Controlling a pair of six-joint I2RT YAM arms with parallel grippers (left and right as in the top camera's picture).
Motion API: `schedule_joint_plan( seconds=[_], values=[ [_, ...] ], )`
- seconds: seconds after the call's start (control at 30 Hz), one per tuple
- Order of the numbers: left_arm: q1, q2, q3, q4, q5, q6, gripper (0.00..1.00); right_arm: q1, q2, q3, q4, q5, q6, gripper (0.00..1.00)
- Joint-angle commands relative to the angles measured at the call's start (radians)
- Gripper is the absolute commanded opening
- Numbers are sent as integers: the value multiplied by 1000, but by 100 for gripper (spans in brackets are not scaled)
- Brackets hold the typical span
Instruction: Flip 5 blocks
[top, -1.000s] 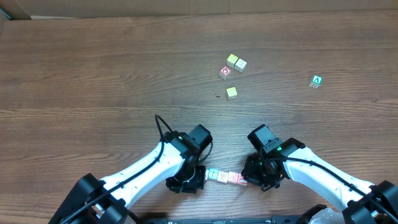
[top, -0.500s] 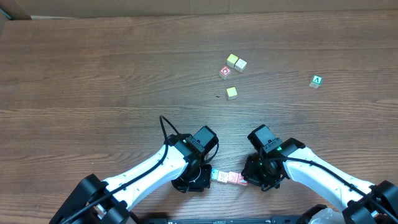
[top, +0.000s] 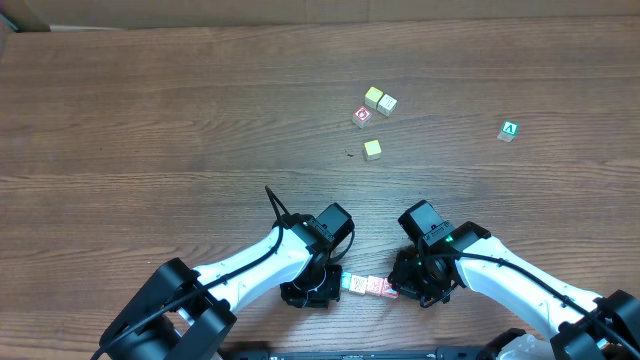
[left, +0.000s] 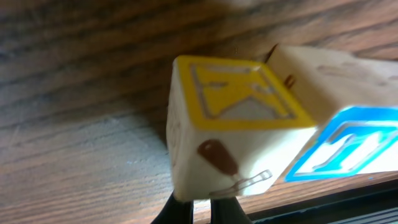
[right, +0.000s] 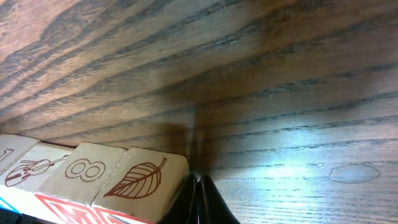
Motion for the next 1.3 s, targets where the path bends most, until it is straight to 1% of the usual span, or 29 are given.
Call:
schedule_joint_plan(
  seconds=[0.0,0.13,0.5,1.27],
  values=[
    [-5,10,-5,9,-19,-32,4,4,2,-2,2,-13,-7,4],
    [-5,10,-5,8,-45,-36,4,4,2,-2,2,-14,-7,4],
    [-5,10,-5,42,-55,-50,4,4,2,-2,2,-18,-8,4],
    [-6,10,-5,45,-97,-74,4,4,2,-2,-9,-17,-7,4]
  ],
)
